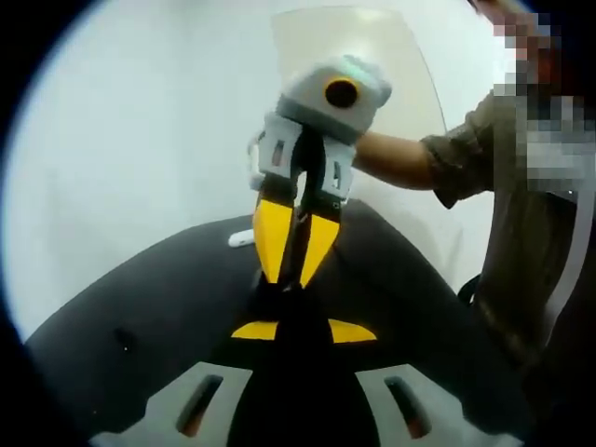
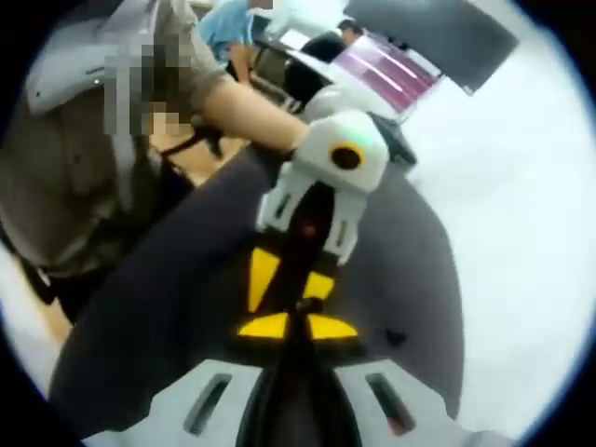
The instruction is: Pick up three earphones and place each one into its charging case using tactile feedback, ensure that each earphone is properly inserted and securely positioned inside the case.
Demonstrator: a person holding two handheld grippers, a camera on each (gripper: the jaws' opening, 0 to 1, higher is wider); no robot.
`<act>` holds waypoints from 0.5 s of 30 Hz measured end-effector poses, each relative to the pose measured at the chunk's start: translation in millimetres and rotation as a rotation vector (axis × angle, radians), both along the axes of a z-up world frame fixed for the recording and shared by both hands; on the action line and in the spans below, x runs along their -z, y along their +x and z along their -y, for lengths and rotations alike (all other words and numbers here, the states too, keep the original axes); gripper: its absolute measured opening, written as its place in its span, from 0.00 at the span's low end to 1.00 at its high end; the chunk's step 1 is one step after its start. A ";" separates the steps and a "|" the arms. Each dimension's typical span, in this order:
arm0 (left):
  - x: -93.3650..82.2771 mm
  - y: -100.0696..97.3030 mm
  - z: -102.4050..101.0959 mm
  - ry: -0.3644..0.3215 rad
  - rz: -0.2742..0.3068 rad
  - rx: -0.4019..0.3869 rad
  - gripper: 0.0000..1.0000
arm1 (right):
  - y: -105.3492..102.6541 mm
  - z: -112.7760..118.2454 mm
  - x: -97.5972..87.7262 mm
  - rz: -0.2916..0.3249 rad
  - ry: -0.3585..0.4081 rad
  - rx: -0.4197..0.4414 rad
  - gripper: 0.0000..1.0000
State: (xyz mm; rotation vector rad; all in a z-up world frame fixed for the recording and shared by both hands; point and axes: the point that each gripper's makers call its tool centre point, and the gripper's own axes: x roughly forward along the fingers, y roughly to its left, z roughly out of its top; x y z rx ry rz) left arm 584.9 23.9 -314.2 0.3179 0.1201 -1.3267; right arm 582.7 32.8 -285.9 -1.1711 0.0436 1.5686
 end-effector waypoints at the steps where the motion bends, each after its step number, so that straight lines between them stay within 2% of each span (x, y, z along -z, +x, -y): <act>1: -0.1 -0.1 0.0 0.000 -0.002 0.001 0.15 | -0.1 -0.3 -1.2 0.003 0.015 0.000 0.08; 4: -0.2 -0.5 0.2 -0.001 -0.002 0.002 0.15 | -3.7 0.5 -8.5 -0.075 0.107 0.037 0.08; 8: -0.3 -0.8 0.3 -0.001 -0.002 0.002 0.15 | -2.2 9.2 -19.6 -0.118 0.218 0.073 0.08; 9: -0.4 -0.8 0.3 -0.001 -0.002 0.002 0.15 | -1.6 12.7 -24.6 -0.145 0.255 0.092 0.08; 11: -0.4 -0.8 0.2 -0.001 -0.002 0.002 0.15 | 0.5 22.4 -35.7 -0.234 0.339 0.144 0.08; 13: -0.4 -1.0 0.2 -0.001 -0.002 0.001 0.15 | 3.9 39.9 -36.0 -0.403 0.387 0.230 0.08; 15: -0.4 -1.1 0.2 -0.001 -0.001 0.001 0.15 | 6.8 51.8 -31.2 -0.518 0.414 0.284 0.08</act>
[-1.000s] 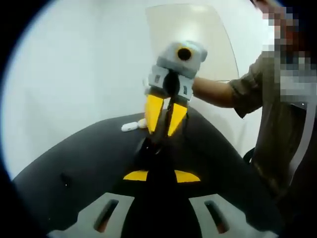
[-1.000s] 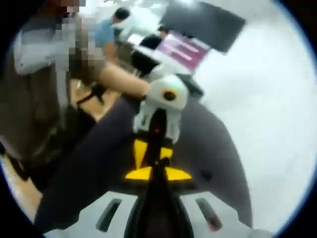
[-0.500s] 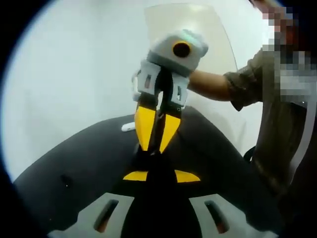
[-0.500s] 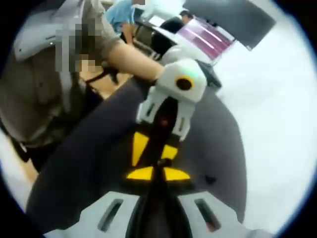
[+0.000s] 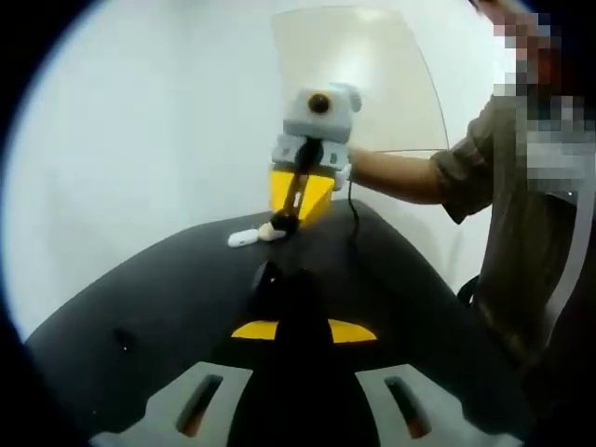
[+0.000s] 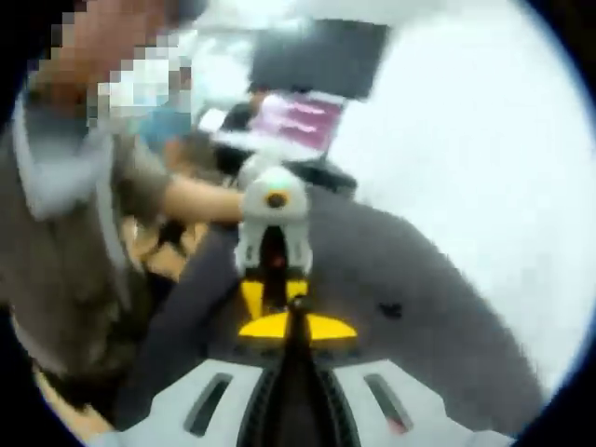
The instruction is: Pick up three earphones and place each one into its charging case using tactile feedback, ensure that each earphone is properly inserted and securely positioned inside the case.
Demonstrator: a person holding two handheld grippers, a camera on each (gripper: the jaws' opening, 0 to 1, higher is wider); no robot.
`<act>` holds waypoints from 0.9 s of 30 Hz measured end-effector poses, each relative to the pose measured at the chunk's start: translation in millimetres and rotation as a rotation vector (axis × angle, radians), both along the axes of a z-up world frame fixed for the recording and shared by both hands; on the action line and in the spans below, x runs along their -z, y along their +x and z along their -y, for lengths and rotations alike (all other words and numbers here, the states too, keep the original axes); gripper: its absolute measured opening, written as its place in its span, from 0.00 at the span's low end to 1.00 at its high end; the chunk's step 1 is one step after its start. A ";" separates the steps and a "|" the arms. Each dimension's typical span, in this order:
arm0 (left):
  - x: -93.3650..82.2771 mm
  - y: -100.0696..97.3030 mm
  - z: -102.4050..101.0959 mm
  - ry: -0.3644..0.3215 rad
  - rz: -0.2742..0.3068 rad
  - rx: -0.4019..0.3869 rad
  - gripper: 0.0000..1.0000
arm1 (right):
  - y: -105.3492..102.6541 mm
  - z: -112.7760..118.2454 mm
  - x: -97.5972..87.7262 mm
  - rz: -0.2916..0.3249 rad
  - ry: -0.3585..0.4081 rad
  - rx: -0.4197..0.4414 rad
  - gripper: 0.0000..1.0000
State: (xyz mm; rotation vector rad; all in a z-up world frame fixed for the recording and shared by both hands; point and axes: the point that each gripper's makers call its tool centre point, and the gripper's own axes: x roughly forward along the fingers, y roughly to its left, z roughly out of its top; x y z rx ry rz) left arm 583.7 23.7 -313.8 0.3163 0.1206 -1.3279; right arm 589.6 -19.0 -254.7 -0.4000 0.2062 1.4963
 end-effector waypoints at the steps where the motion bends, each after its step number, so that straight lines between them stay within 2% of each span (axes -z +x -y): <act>1: 0.0 0.0 -0.1 0.000 0.001 0.000 0.15 | -3.1 7.2 7.1 -0.096 -0.005 -0.001 0.08; 3: 0.0 0.0 0.0 0.000 0.000 0.000 0.15 | -6.9 13.8 16.9 -0.231 0.015 0.011 0.08; 5: 0.1 0.0 -0.1 0.000 -0.001 0.001 0.15 | -9.7 15.3 28.5 -0.305 0.002 0.030 0.08; 8: 0.1 0.2 -0.2 0.000 -0.002 0.000 0.15 | -11.6 13.5 47.9 -0.356 -0.039 0.051 0.08; 10: 0.1 0.3 -0.3 0.000 -0.002 0.000 0.15 | -11.5 12.2 55.8 -0.364 -0.055 0.066 0.08; 13: 0.2 0.6 -0.4 -0.001 -0.004 0.001 0.15 | 1.7 15.4 63.5 -0.320 -0.064 0.141 0.10; 15: 0.2 0.7 -0.5 -0.001 -0.004 0.001 0.15 | 13.8 20.5 60.4 -0.276 -0.039 0.197 0.14; 17: 0.3 0.9 -0.6 -0.001 -0.005 0.001 0.15 | 28.1 30.3 59.6 -0.247 -0.034 0.273 0.14; 18: 0.3 0.9 -0.5 -0.001 -0.005 0.001 0.15 | 32.6 34.0 58.6 -0.213 -0.036 0.291 0.14; 21: 0.4 1.0 -0.5 -0.001 -0.005 0.001 0.15 | 36.0 36.3 47.9 -0.144 -0.001 0.307 0.15; 23: 0.4 1.0 -0.5 -0.001 -0.006 0.001 0.15 | 35.1 33.5 33.4 -0.072 0.022 0.291 0.15; 24: 0.4 1.0 -0.4 -0.001 -0.006 0.001 0.15 | 31.9 30.7 28.2 -0.059 0.024 0.283 0.15; 27: 0.5 0.5 -0.2 -0.001 -0.006 0.001 0.15 | 19.4 21.2 21.7 -0.008 -0.047 0.205 0.14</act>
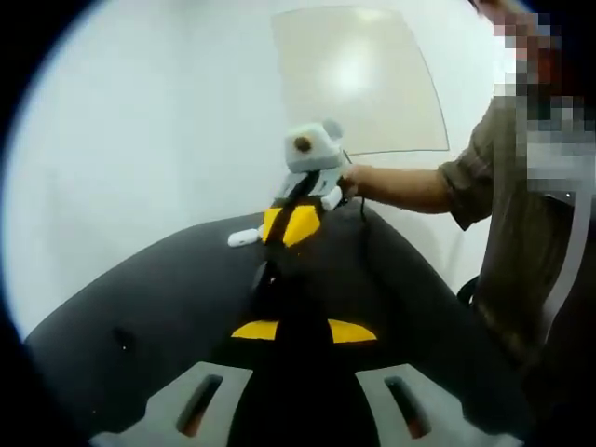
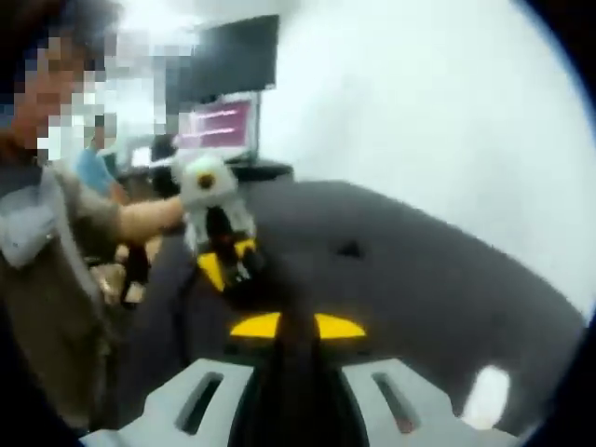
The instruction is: Pick up three earphones and place each one into its charging case using tactile feedback, ensure that each earphone is properly inserted and securely positioned inside the case.
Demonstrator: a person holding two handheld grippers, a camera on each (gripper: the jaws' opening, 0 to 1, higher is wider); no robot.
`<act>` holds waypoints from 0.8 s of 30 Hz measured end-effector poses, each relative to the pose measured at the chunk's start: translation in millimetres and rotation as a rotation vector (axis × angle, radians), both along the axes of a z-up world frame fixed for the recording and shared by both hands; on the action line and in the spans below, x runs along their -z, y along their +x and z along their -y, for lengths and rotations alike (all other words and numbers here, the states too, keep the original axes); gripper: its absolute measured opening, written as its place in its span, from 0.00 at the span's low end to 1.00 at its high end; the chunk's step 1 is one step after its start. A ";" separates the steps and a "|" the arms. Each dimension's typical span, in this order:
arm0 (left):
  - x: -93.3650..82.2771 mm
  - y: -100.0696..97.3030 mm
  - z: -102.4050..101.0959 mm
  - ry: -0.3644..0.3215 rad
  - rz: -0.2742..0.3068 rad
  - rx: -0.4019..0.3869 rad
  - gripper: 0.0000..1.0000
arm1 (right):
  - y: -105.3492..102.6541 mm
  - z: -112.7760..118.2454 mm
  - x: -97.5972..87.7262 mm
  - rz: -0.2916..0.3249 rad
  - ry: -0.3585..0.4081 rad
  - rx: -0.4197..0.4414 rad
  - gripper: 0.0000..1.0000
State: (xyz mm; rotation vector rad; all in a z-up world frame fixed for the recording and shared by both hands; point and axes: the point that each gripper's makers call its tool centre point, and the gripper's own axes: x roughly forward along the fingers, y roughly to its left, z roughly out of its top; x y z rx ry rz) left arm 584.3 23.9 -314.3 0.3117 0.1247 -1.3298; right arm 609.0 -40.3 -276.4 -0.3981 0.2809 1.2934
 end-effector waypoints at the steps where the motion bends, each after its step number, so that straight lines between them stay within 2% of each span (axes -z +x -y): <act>1: 0.0 0.0 0.0 0.000 0.000 0.000 0.15 | -4.1 -4.0 -0.5 0.021 -0.039 -0.039 0.14; 3: 0.0 0.0 0.1 0.000 0.000 0.000 0.15 | -10.4 -10.7 2.8 0.043 -0.115 -0.111 0.15; 6: 0.1 -0.2 0.1 0.000 0.000 0.000 0.15 | -16.9 -15.5 13.6 0.009 -0.188 -0.230 0.15; 8: 0.1 -0.2 0.0 -0.001 -0.001 0.000 0.15 | -17.3 -16.6 22.1 -0.045 -0.228 -0.258 0.15; 12: 0.2 0.0 0.0 -0.002 -0.004 0.001 0.15 | -11.4 -21.1 32.5 -0.030 -0.296 -0.288 0.16; 17: 0.2 0.1 0.1 -0.002 -0.006 0.003 0.15 | -9.7 -18.6 47.7 -0.066 -0.375 -0.309 0.15; 22: 0.2 -0.1 0.2 -0.002 -0.005 0.003 0.15 | -8.8 -18.0 46.3 -0.097 -0.337 -0.290 0.14; 24: 0.2 -0.3 0.3 -0.002 -0.005 0.003 0.15 | -12.6 -21.0 39.5 -0.126 -0.264 -0.281 0.14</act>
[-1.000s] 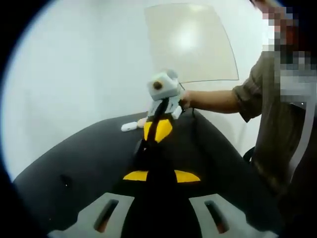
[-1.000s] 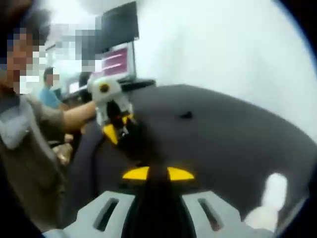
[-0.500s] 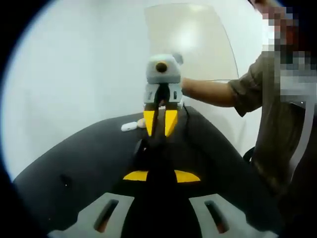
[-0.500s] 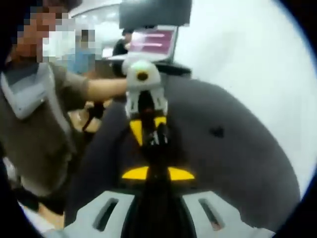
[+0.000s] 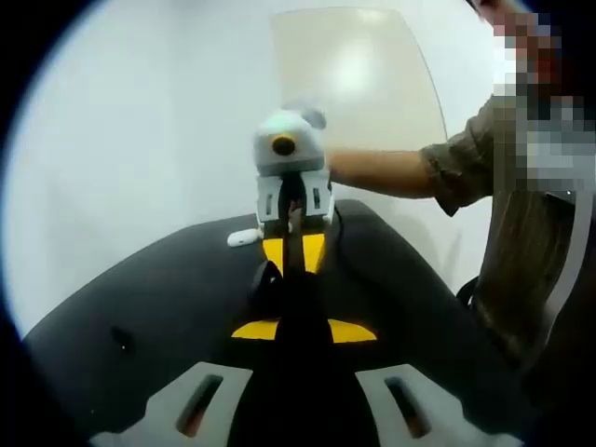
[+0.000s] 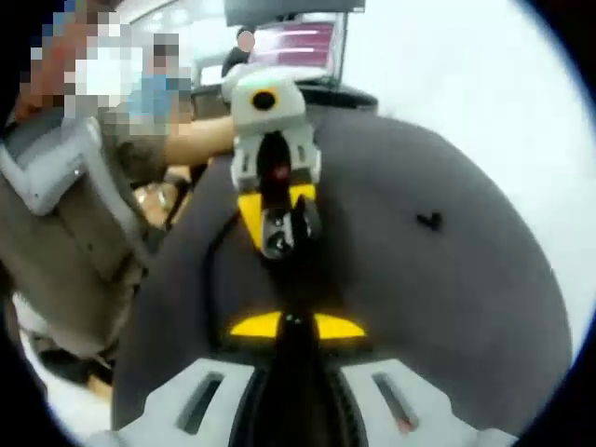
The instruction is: Pick up three earphones and place each one into its charging case using tactile feedback, ensure that each earphone is properly inserted and securely positioned inside the case.
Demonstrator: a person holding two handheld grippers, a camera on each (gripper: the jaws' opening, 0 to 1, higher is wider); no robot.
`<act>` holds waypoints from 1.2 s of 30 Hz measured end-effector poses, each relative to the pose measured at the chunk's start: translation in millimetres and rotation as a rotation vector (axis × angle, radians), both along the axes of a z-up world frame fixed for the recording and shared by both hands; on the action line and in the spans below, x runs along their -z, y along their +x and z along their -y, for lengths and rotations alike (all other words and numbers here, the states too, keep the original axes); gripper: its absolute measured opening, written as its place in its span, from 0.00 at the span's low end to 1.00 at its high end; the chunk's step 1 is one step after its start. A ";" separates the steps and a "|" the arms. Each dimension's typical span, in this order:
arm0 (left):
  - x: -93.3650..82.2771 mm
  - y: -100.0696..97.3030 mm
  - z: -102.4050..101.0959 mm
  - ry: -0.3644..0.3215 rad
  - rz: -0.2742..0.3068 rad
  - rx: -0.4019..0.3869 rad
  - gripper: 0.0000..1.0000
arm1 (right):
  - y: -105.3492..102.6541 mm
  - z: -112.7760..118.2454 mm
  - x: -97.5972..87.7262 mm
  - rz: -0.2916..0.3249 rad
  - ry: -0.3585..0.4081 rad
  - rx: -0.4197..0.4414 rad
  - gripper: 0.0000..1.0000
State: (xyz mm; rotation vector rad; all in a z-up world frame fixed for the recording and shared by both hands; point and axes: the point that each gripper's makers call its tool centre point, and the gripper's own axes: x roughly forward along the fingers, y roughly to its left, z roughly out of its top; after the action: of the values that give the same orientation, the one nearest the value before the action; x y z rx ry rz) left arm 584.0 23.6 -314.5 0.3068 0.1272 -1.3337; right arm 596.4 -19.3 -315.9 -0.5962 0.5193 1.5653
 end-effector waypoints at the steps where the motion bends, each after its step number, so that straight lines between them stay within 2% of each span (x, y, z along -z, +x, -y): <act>1: 0.0 0.0 0.0 0.000 0.000 0.000 0.15 | -0.2 -0.2 -3.9 -0.015 0.030 0.015 0.14; 4: -0.1 0.2 0.0 0.000 0.000 0.000 0.15 | 6.0 0.8 -18.7 -0.021 0.143 0.075 0.14; 9: -0.1 -0.2 0.1 0.001 0.001 -0.001 0.15 | 17.3 1.3 -47.0 0.043 0.336 0.180 0.14; 11: -0.1 -0.3 0.0 0.001 0.001 -0.002 0.15 | 15.7 -4.1 -63.8 0.156 0.443 0.195 0.14; 13: -0.1 -0.3 0.0 0.002 0.003 -0.002 0.15 | 6.2 -12.4 -74.5 0.340 0.505 0.177 0.14; 15: -0.1 -0.3 0.0 0.002 0.002 -0.002 0.15 | -7.7 -22.0 -76.0 0.428 0.527 0.133 0.14; 16: -0.1 -0.3 -0.1 0.002 0.003 -0.002 0.15 | -11.7 -27.1 -75.7 0.448 0.546 0.128 0.14; 18: -0.1 -0.3 -0.2 0.003 0.005 -0.003 0.15 | -12.6 -32.6 -68.7 0.503 0.537 0.133 0.14; 20: -0.1 -0.3 -0.4 0.003 0.007 -0.003 0.15 | -4.7 -33.9 -61.4 0.576 0.511 0.163 0.14; 22: 0.0 -0.4 -0.4 0.003 0.007 -0.004 0.15 | -3.9 -35.9 -55.1 0.584 0.510 0.166 0.14; 26: -0.1 0.1 -0.6 0.003 0.005 -0.003 0.15 | -3.5 -36.0 -55.9 0.577 0.549 0.172 0.14; 29: -0.1 0.2 -0.6 0.003 0.006 -0.003 0.15 | -0.7 -34.2 -56.8 0.681 0.530 0.168 0.14; 32: 0.0 0.2 -0.5 0.003 0.006 -0.003 0.15 | -9.0 -38.1 -53.5 0.743 0.515 0.120 0.14; 33: 0.0 0.1 -0.4 0.003 0.006 -0.003 0.15 | -10.7 -39.8 -53.4 0.802 0.513 0.096 0.14; 36: 0.0 0.1 -0.2 0.003 0.006 -0.002 0.15 | -6.2 -39.5 -48.8 0.892 0.462 0.098 0.14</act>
State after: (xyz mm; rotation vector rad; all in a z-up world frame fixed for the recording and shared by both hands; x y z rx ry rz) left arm 584.1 23.8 -314.4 0.3133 0.1241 -1.3301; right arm 590.1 20.2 -267.0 -0.8092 -0.4678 1.1141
